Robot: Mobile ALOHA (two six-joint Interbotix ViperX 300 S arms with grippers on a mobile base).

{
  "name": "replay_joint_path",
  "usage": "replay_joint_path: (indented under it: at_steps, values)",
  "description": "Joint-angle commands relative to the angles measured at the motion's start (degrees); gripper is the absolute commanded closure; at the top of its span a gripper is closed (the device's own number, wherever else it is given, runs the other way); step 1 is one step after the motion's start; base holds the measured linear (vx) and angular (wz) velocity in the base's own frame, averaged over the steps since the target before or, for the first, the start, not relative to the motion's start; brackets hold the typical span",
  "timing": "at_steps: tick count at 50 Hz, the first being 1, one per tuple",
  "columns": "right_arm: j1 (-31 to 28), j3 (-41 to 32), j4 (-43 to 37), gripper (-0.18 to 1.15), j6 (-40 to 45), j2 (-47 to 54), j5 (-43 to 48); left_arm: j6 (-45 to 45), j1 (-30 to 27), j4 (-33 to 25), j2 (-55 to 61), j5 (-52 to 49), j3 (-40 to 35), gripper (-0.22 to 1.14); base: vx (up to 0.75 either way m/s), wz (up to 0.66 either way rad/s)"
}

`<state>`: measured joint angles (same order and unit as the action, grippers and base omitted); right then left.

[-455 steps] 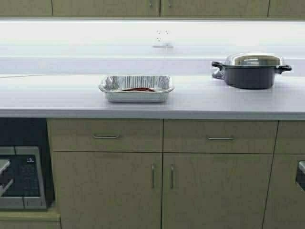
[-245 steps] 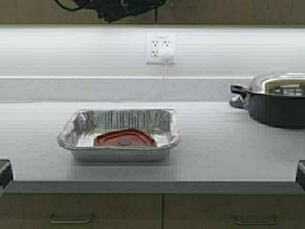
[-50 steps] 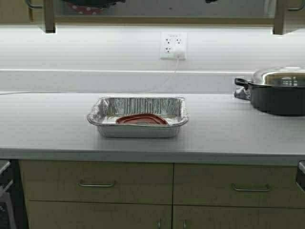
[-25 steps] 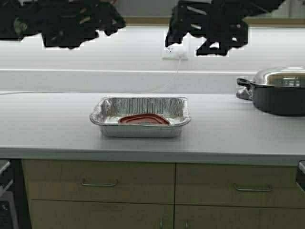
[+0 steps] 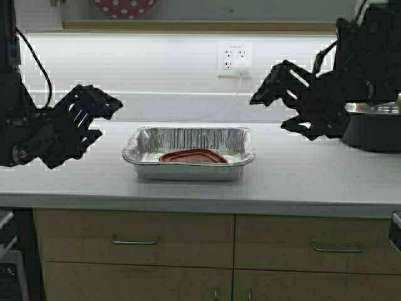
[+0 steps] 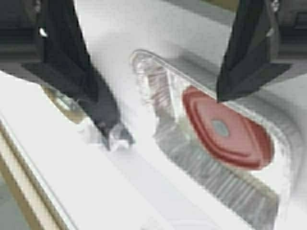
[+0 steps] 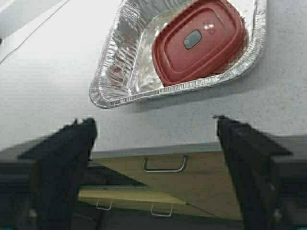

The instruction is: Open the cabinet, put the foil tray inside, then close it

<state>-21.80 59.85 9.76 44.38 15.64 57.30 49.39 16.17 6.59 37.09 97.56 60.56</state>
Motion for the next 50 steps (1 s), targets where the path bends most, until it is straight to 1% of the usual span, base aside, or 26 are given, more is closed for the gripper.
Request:
replay_joint_path:
  at_steps: [1,7,13,24,29,35,40,47,50]
  values:
    - [3.6,-2.81,3.96,-0.07,2.64,6.77,6.68,2.9,-1.76,3.34,4.48,1.14,-4.92,-0.1,-0.01,0.05]
    - [6.15,-3.78,6.24,-0.07,5.8,12.04,13.54,5.01,-2.29,4.66,6.68,1.23,-7.03,-0.1,0.0,0.04]
    - [7.65,-4.04,8.0,-0.07,8.26,15.56,16.52,6.24,-3.16,4.57,6.68,1.23,-6.5,-0.1,0.04,0.01]
    - [8.88,-2.9,8.7,-0.07,7.91,18.02,18.54,6.06,-3.6,4.57,7.03,1.23,-4.04,-0.1,0.09,0.0]
    - [8.88,-4.22,8.61,-0.07,8.0,19.07,18.54,5.89,-4.66,4.39,8.79,1.23,-4.57,-0.1,0.1,0.04]
    - [9.49,-5.45,8.35,-0.07,8.0,21.18,18.54,6.33,-6.94,4.39,12.3,1.23,-6.94,-0.1,0.11,0.07]
    - [10.02,-7.12,8.61,-0.07,8.26,22.94,18.54,6.5,-8.17,5.98,14.59,1.23,-10.02,-0.1,0.11,0.08]
    - [10.02,-7.03,8.61,-0.07,8.0,23.38,19.07,6.86,-8.26,11.07,15.38,0.97,-12.22,-0.1,0.12,0.08]
    - [10.11,-6.86,8.26,-0.07,7.91,23.55,19.25,6.94,-8.26,12.22,15.38,0.88,-12.57,-0.1,0.13,0.04]
